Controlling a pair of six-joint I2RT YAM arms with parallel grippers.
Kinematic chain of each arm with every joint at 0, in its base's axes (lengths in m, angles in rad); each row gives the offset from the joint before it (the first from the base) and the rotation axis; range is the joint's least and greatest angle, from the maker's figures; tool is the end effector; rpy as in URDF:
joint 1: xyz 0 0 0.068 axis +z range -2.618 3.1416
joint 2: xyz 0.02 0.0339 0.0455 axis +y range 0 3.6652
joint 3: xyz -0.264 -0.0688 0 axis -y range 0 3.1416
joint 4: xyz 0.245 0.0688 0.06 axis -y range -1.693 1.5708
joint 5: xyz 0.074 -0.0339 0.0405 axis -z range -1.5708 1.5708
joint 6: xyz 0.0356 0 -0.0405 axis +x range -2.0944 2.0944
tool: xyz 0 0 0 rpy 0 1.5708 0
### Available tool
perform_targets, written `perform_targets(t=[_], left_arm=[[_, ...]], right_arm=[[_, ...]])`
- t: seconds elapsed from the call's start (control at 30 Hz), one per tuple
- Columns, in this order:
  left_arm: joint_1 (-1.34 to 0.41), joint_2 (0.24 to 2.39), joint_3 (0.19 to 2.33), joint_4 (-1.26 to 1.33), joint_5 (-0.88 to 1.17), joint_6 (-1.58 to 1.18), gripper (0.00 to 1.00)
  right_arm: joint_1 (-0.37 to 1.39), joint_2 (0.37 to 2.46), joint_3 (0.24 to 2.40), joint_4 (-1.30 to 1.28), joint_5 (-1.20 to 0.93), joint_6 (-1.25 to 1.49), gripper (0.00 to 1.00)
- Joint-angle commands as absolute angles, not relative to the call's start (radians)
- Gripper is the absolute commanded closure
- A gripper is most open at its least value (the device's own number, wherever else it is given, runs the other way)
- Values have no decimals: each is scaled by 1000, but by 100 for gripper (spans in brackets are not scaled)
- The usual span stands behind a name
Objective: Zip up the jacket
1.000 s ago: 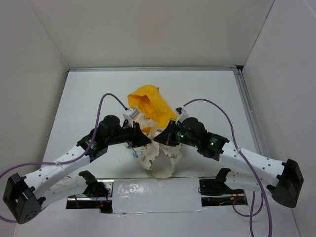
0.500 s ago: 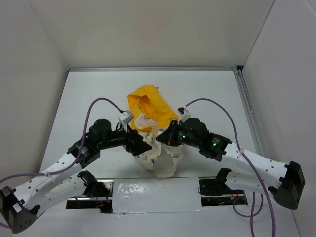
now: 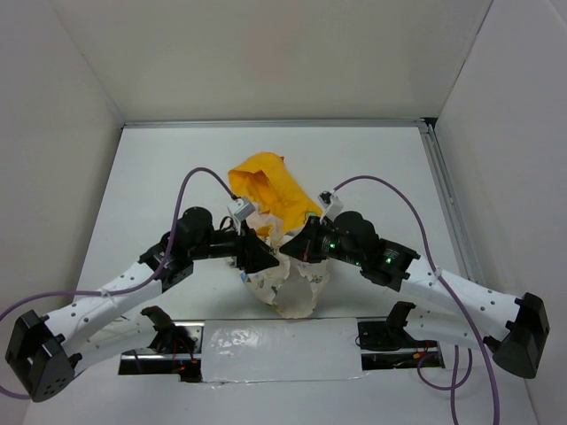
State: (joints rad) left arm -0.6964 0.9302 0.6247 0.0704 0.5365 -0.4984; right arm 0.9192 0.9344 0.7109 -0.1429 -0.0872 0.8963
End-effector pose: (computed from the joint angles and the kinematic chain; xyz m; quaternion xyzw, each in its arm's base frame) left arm 0.1538 -0.1523 0.2843 0.2382 0.7371 -0.5080 0.3767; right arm 0.1294 0.1748 0.2908 -0.0341 0.8230 0.4681 0.3200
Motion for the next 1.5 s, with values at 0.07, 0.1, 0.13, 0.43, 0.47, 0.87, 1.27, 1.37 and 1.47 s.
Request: perform_targets(t=[0.07,0.1,0.13,0.43,0.47,0.87,1.27,1.37,1.47], left_arm=[[-681,982,646,173,635,-474,44],[-680,997,652,172,643,-476,52],[-680,1002,653,167,646,-476,55],[-675,966,643,158,629,-494,100],[-675,956,635,152,605,-500,100],[-657,815,569,155,505,-523,100],[-643,937,640,106,555,-552,44],[-608,953,629,129,597,-569,24],[-557,951,597,192,696,-583,21]], right_arm=[[928,911,738,-86,-97,888,100],[927,911,739,-86,-95,887,100],[927,908,739,-86,-95,887,100],[928,905,739,-101,-68,888,100],[928,907,738,-106,-61,888,100],[927,885,718,-141,-17,882,100],[928,902,729,-110,-46,864,100],[927,893,729,-118,-44,864,100],[927,890,726,-115,-48,864,100]])
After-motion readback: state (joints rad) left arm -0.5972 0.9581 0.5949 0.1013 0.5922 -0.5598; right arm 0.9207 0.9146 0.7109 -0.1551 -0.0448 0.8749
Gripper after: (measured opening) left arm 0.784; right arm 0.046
